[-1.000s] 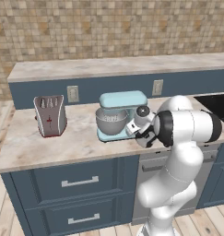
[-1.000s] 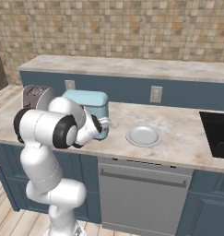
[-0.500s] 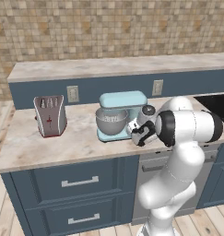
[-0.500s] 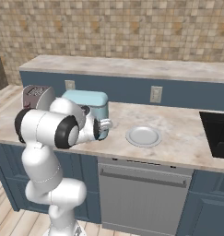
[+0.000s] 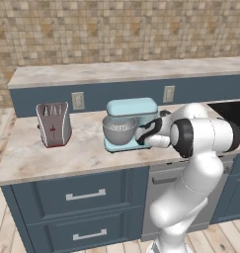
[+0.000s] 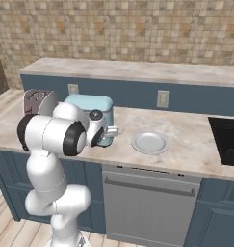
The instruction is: Add butter and sugar cubes to the stand mixer bowl and then turn on the stand mixer to begin making frosting.
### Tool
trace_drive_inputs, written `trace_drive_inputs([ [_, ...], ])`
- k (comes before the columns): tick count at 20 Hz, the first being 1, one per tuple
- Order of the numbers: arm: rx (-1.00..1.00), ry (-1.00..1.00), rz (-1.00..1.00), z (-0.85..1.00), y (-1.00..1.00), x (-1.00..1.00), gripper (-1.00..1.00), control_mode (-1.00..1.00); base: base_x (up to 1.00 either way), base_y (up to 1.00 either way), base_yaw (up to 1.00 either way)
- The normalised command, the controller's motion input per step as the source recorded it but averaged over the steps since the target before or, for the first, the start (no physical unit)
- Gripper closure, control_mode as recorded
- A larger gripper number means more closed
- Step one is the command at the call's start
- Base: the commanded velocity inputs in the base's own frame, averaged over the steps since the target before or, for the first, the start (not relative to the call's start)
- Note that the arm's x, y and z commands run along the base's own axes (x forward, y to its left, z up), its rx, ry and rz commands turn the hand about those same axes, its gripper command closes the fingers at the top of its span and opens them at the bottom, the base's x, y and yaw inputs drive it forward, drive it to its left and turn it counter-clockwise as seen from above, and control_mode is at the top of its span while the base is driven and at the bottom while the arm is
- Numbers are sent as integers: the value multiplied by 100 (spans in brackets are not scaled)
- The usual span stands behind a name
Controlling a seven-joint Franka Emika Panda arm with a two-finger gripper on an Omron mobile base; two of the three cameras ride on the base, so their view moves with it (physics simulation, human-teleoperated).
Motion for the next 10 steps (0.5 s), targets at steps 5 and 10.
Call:
trace_drive_inputs([
  [5,18,14,0,9,-8,48,100,-100,0,0,0],
  [10,17,13,0,10,-12,47,100,-100,0,0,0],
])
